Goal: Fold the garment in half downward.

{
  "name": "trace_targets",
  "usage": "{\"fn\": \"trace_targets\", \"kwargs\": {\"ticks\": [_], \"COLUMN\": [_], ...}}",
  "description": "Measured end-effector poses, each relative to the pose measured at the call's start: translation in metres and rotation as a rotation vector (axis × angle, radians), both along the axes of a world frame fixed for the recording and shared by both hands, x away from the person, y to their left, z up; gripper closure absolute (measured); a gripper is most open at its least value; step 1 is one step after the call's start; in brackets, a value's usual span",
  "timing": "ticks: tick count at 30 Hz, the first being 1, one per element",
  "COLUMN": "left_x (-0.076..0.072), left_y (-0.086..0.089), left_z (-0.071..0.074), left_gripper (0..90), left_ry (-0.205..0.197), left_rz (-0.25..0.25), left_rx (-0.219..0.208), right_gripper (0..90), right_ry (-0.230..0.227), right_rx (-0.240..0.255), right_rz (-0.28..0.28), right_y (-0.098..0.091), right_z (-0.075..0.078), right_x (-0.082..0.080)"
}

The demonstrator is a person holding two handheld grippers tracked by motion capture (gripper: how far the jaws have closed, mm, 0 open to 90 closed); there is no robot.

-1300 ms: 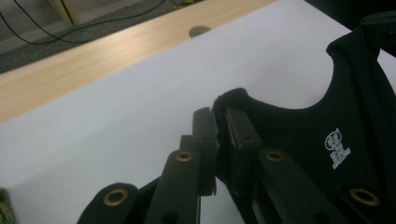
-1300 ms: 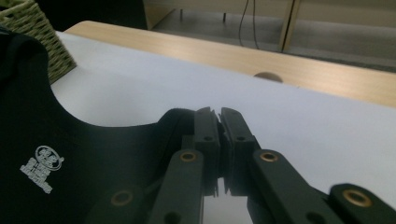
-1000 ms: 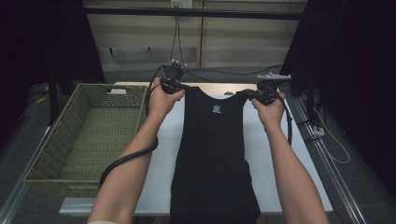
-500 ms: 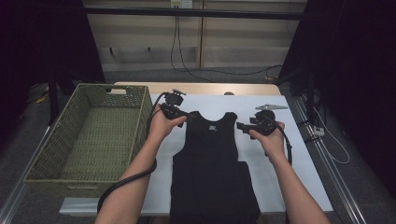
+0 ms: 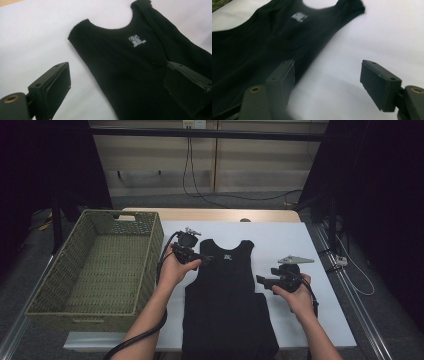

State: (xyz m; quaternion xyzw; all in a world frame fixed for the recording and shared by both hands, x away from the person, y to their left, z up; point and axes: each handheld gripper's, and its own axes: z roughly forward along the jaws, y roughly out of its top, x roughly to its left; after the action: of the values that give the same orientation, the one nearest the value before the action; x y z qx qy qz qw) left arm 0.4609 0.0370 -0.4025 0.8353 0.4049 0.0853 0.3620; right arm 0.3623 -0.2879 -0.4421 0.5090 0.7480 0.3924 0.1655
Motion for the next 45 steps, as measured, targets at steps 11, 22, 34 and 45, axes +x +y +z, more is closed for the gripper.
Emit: {"fn": "trace_targets", "kwargs": {"ticks": [11, 22, 34, 45], "left_x": [-0.017, -0.025, -0.029, -0.031], "left_y": [0.006, 0.004, 0.006, 0.012], "left_z": [-0.018, -0.010, -0.009, -0.008], "left_gripper": [7.6, 7.9, 7.8, 7.6], "left_ry": [-0.008, -0.050, -0.061, -0.057], "left_rz": [-0.018, -0.022, -0.030, -0.020], "left_rx": [0.043, 0.034, 0.030, 0.018], "right_gripper": [49.7, 84.7, 85.9, 85.9], "right_ry": [0.033, 0.044, 0.027, 0.024], "right_rx": [-0.050, -0.059, -0.006, 0.021], "right_rz": [0.057, 0.072, -0.076, -0.171], "right_y": [0.010, 0.016, -0.034, -0.075], "right_z": [-0.004, -0.015, -0.006, -0.002], "right_x": [-0.040, -0.062, -0.065, -0.065]}}
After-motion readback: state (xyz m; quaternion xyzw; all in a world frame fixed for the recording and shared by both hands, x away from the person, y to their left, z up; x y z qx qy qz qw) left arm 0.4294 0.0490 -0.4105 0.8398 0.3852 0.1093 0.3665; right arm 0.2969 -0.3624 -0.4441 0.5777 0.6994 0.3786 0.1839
